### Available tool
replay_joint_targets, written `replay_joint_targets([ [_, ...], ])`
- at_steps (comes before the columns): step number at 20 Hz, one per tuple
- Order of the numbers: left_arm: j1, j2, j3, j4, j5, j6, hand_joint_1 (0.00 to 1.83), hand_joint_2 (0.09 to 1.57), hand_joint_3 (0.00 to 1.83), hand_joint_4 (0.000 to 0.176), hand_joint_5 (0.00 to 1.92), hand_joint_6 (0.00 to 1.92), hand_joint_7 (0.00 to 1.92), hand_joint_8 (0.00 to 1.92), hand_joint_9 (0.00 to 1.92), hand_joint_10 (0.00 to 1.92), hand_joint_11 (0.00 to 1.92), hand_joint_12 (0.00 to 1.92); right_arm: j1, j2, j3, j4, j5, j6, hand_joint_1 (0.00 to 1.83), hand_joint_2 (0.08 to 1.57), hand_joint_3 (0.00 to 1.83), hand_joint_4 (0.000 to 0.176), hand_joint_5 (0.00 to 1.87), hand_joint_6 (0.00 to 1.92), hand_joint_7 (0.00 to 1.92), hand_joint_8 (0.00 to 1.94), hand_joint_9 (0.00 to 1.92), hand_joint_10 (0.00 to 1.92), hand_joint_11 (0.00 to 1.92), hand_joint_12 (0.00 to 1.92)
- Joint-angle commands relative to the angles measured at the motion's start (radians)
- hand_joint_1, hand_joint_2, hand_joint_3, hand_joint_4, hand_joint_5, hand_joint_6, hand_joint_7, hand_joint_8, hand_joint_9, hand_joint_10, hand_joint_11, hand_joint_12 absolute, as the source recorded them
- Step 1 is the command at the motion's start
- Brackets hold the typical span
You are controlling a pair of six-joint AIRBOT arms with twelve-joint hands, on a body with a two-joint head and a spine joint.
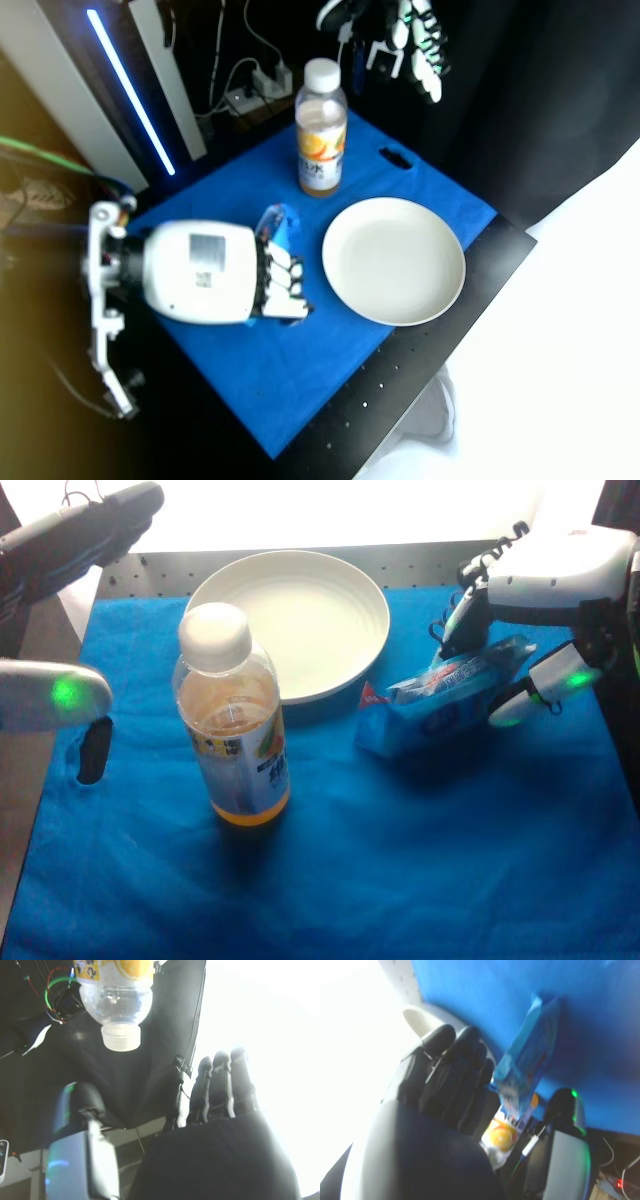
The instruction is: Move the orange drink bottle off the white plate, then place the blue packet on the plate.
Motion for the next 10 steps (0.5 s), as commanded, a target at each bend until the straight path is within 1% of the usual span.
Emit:
replay_joint_targets([
  [1, -0.006, -0.004, -0.001, -0.049, -0.122, -0.004, 0.36, 0.95, 0.00, 0.176, 0.00, 0.00, 0.00, 0.00, 0.00, 0.00, 0.00, 0.00, 0.009, -0.003, 0.007, 0.042, 0.045, 0.001, 1.26, 1.04, 0.00, 0.000, 1.15, 0.53, 1.14, 0.83, 0.98, 0.66, 0.56, 1.43],
  [2, -0.003, -0.006, -0.002, -0.051, -0.123, -0.004, 0.41, 0.93, 0.00, 0.176, 0.00, 0.00, 0.00, 0.00, 0.00, 0.00, 0.00, 0.00, 0.009, -0.005, 0.010, 0.043, 0.045, 0.001, 1.28, 1.06, 0.00, 0.000, 1.20, 0.35, 1.09, 1.04, 1.01, 0.94, 0.68, 1.54],
  [3, 0.000, -0.007, -0.002, -0.053, -0.126, -0.004, 0.40, 0.92, 0.00, 0.176, 0.00, 0.00, 0.00, 0.00, 0.00, 0.00, 0.00, 0.00, 0.009, -0.010, 0.014, 0.043, 0.044, 0.001, 1.28, 1.07, 0.00, 0.000, 1.20, 0.31, 1.05, 1.15, 1.00, 1.27, 0.78, 1.69],
  [4, 0.004, -0.009, -0.002, -0.057, -0.129, -0.004, 0.43, 0.91, 0.00, 0.176, 0.00, 0.00, 0.00, 0.00, 0.00, 0.00, 0.00, 0.00, 0.009, -0.013, 0.019, 0.050, 0.044, 0.001, 1.21, 1.05, 0.00, 0.000, 1.17, 0.58, 1.06, 1.29, 1.05, 1.61, 0.94, 1.88],
  [5, 0.006, -0.011, -0.002, -0.060, -0.132, -0.004, 0.39, 0.88, 0.00, 0.176, 0.00, 0.00, 0.00, 0.00, 0.00, 0.00, 0.00, 0.00, 0.009, -0.014, 0.022, 0.056, 0.044, 0.001, 1.20, 1.05, 0.00, 0.000, 1.12, 0.71, 1.07, 1.28, 1.07, 1.68, 1.00, 1.86],
  [7, 0.011, -0.013, -0.001, -0.064, -0.134, -0.004, 0.35, 0.91, 0.00, 0.176, 0.00, 0.00, 0.00, 0.00, 0.00, 0.00, 0.00, 0.00, 0.009, -0.014, 0.027, 0.059, 0.044, 0.001, 1.19, 1.07, 0.00, 0.000, 1.08, 0.80, 1.04, 1.27, 1.01, 1.67, 0.95, 1.84],
  [8, 0.013, -0.013, -0.001, -0.066, -0.134, -0.004, 0.38, 0.92, 0.00, 0.176, 0.00, 0.00, 0.00, 0.00, 0.00, 0.00, 0.00, 0.00, 0.009, -0.014, 0.028, 0.059, 0.044, 0.001, 1.18, 1.07, 0.00, 0.000, 1.07, 0.81, 1.03, 1.35, 0.99, 1.73, 0.95, 1.89],
  [9, 0.014, -0.012, -0.001, -0.067, -0.134, -0.003, 0.36, 0.90, 0.00, 0.176, 0.00, 0.00, 0.00, 0.00, 0.00, 0.00, 0.00, 0.00, 0.011, -0.014, 0.027, 0.059, 0.045, 0.001, 1.18, 1.08, 0.00, 0.000, 1.07, 0.81, 1.00, 1.58, 1.00, 1.88, 1.02, 1.91],
  [10, 0.015, -0.011, 0.000, -0.070, -0.133, 0.000, 0.33, 0.88, 0.00, 0.176, 0.00, 0.00, 0.00, 0.00, 0.00, 0.00, 0.00, 0.00, 0.024, -0.014, 0.027, 0.059, 0.049, 0.001, 1.18, 1.08, 0.00, 0.000, 1.07, 0.82, 0.97, 1.55, 0.96, 1.84, 0.96, 1.92],
])
